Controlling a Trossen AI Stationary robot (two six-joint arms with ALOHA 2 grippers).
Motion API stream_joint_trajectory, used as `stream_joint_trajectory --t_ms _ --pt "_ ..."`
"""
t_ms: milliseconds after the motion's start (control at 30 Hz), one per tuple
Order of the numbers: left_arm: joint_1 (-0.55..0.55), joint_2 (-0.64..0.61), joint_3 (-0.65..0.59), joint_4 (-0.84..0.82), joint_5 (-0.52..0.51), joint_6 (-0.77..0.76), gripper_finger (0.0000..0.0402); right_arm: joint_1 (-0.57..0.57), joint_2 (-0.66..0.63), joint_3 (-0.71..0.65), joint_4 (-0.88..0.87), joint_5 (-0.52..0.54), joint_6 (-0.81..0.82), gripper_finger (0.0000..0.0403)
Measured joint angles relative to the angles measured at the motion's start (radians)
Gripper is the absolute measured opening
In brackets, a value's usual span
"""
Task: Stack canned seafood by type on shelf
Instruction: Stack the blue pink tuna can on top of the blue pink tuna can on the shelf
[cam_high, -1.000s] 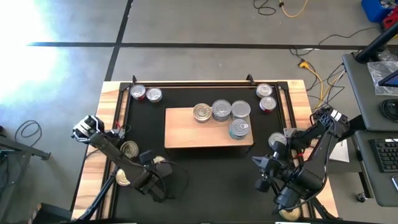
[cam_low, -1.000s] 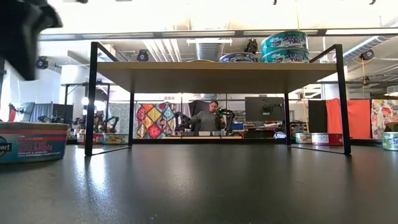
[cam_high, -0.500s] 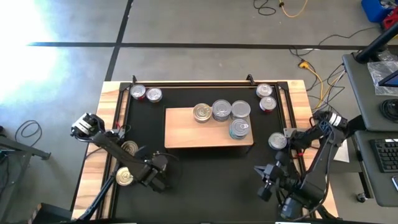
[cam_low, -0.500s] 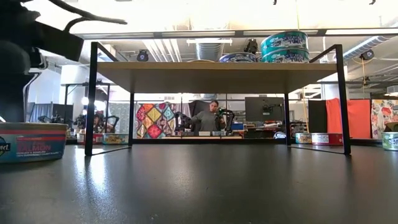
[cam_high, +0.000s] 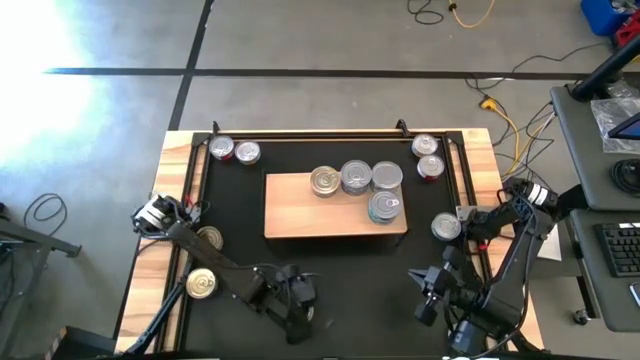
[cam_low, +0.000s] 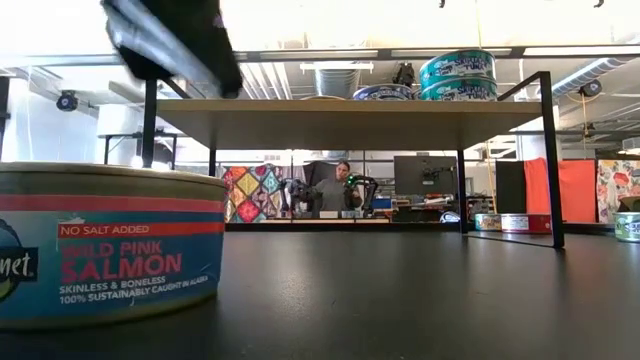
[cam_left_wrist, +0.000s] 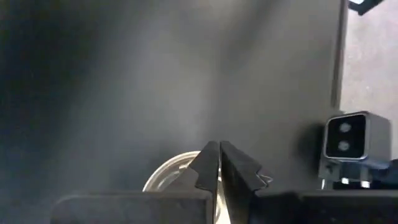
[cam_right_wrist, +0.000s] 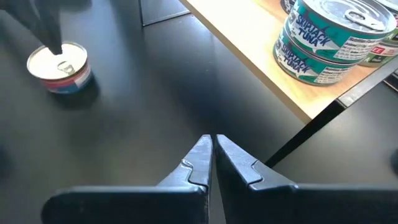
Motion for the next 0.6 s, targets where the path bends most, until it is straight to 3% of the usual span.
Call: stream_joint_trajectory --t_ms 167,300,400,600 --pt "-0.008 0.103 0.217 -0.233 -0.006 0.086 0.0004 -0.001 0.000 0.000 0.034 0.002 -0.002 0.0013" --pt "-0.014 0.136 0.344 -0.434 -0.015 0.116 0.0031 -0.008 0.013 -0.001 0.084 0.011 -0.057 0.0013" --pt "-0.024 0.130 0.345 -0.474 -0.030 0.118 0.0065 -0.022 0.024 -0.002 0.153 -0.023 -0.167 0.0013" --pt "-0.033 0.108 0.292 -0.466 -0.029 0.114 0.0146 -0.075 0.036 -0.002 0.338 -0.194 -0.363 0.0013"
